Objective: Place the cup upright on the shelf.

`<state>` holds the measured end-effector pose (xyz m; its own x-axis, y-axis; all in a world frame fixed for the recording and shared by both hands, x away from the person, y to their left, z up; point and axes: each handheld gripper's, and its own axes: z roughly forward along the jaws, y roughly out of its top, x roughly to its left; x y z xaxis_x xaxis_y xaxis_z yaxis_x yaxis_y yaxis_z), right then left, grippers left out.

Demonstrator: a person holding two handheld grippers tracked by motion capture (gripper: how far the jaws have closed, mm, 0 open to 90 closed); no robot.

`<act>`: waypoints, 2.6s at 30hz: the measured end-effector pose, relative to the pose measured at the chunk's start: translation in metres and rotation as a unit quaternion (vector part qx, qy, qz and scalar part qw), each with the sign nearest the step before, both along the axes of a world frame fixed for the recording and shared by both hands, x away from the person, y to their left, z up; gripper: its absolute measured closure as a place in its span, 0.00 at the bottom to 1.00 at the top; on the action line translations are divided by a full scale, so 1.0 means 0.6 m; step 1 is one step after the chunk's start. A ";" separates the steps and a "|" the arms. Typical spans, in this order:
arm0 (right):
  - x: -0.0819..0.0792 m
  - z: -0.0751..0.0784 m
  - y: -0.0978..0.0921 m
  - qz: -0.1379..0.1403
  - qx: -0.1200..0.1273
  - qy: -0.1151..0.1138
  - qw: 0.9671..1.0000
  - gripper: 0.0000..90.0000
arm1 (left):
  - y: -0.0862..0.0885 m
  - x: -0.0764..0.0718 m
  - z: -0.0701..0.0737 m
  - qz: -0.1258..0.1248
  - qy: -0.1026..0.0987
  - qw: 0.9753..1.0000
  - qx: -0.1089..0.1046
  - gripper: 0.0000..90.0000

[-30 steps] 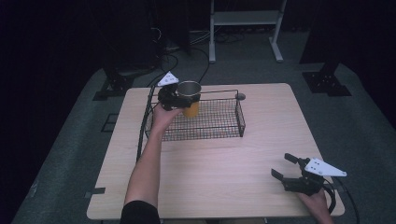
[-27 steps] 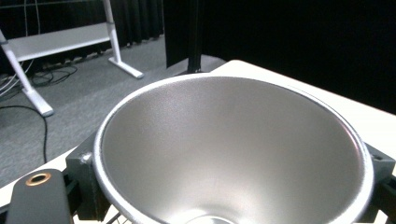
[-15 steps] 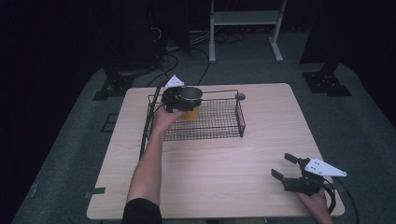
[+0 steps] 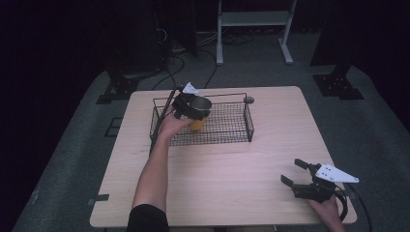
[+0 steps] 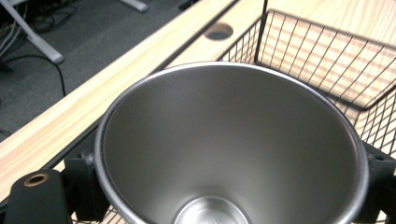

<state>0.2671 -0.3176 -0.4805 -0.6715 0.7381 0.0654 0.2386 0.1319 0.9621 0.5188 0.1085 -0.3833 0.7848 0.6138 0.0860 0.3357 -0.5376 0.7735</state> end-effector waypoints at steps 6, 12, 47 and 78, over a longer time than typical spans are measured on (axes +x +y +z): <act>0.000 0.000 0.000 0.000 0.000 -0.001 1.000 0.15 | -0.006 0.001 -0.002 -0.005 0.008 1.000 0.013 0.12; 0.000 0.000 0.000 0.001 0.000 -0.001 1.000 0.15 | -0.009 0.002 -0.008 -0.005 0.013 1.000 0.028 0.11; 0.000 0.000 0.000 0.002 0.000 -0.001 1.000 0.15 | 0.008 0.001 -0.010 -0.007 0.028 0.999 0.038 0.06; 0.001 0.000 -0.003 0.008 0.005 -0.001 1.000 0.15 | 0.033 -0.008 -0.005 0.018 0.000 1.000 0.001 0.03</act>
<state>0.2674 -0.3192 -0.4806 -0.6837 0.7264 0.0703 0.2338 0.1268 0.9640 0.5142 0.1284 -0.3862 0.7616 0.6421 0.0872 0.3556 -0.5267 0.7721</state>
